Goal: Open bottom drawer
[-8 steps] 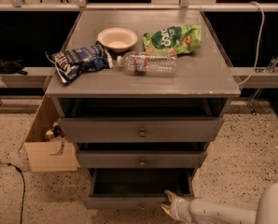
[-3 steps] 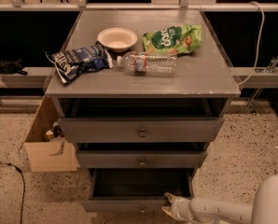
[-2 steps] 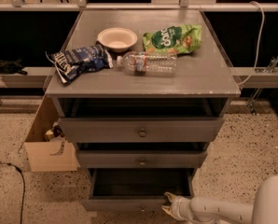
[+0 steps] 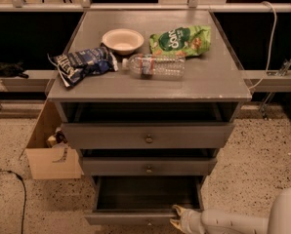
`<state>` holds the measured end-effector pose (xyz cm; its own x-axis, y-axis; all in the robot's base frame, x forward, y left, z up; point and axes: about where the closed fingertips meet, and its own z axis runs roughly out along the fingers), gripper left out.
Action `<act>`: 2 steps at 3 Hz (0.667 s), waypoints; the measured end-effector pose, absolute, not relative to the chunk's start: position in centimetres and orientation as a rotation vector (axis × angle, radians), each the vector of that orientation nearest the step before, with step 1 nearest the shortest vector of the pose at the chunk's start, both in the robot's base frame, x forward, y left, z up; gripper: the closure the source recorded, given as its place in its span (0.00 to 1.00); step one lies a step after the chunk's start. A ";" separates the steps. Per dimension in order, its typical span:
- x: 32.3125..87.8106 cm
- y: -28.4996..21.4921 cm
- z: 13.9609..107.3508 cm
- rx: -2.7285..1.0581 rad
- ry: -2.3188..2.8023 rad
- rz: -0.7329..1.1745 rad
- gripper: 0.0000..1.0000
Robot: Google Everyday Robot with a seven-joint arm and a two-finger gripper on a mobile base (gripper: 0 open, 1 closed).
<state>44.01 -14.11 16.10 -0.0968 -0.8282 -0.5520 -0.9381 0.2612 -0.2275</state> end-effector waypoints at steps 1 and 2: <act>41.5 -14.7 15.2 -1.639 1.950 0.265 1.00; 40.9 -14.2 15.8 -1.651 1.937 0.292 1.00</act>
Offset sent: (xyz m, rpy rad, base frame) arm -0.1547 -0.0474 -0.0699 -0.0376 0.1466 0.1300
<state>40.89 -14.20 15.81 -0.0741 -0.8327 -0.5488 -0.9573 0.2135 -0.1948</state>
